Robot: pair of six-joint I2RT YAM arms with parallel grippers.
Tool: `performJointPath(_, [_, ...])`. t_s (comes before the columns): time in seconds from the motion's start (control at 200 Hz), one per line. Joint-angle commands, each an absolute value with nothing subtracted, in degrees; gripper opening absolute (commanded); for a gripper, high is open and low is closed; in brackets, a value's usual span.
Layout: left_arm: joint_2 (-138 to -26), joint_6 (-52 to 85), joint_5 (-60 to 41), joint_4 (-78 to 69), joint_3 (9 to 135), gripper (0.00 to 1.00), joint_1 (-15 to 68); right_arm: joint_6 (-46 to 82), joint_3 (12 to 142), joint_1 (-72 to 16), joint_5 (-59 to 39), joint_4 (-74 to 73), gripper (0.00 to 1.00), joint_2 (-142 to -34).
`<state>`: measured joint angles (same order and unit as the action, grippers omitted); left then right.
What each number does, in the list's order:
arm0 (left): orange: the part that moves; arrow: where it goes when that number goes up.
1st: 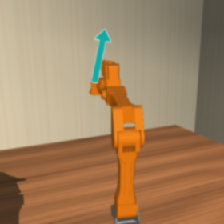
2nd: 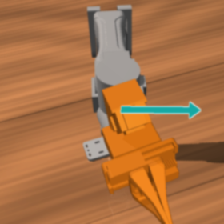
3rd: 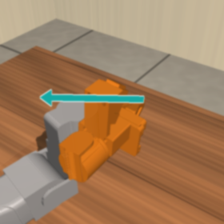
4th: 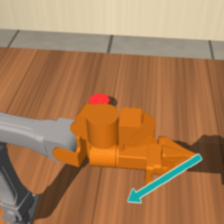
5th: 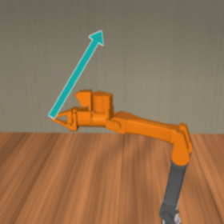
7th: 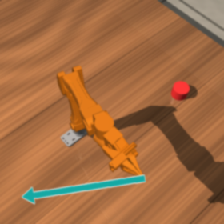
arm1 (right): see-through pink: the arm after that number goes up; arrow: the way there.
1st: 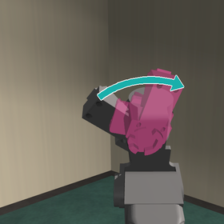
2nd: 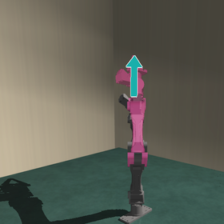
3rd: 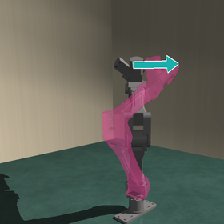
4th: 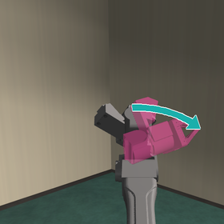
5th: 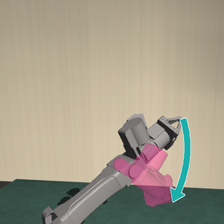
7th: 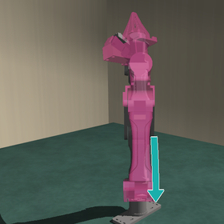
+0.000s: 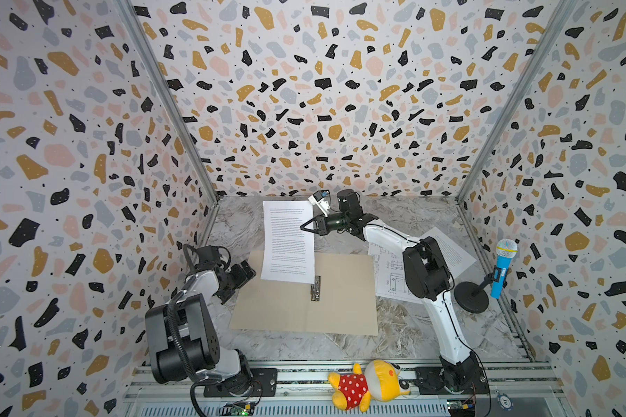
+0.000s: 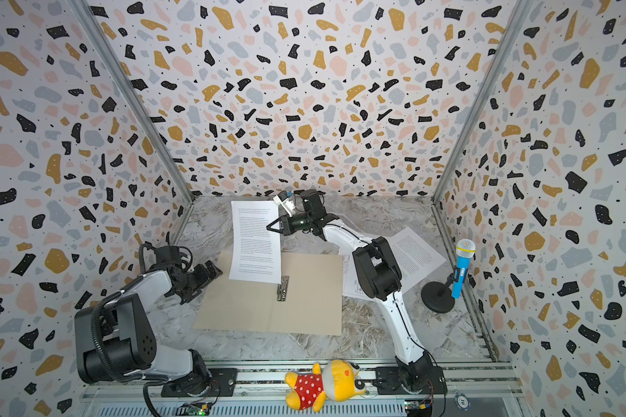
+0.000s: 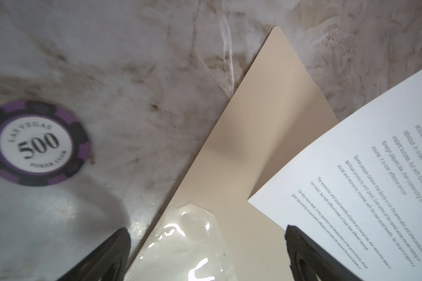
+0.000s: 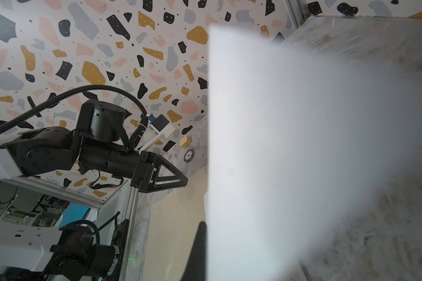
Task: Put the files into the folder
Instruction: 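Drag the sheet farther from the robot with the right gripper while the left arm withdraws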
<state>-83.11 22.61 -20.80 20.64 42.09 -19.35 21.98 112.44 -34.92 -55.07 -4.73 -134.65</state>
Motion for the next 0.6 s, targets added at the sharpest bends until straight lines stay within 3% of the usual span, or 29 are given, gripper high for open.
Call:
performJointPath(0.0, [-83.91,21.91,-25.01,18.59,40.74,1.00,-20.10,19.35,115.32,-35.77,-56.40,-3.62,0.00,-135.34])
performJointPath(0.596, [-82.15,26.05,-33.29,11.03,36.83,1.00,-22.94,19.66,119.55,-36.54,-57.04,-0.52,0.00,-139.04])
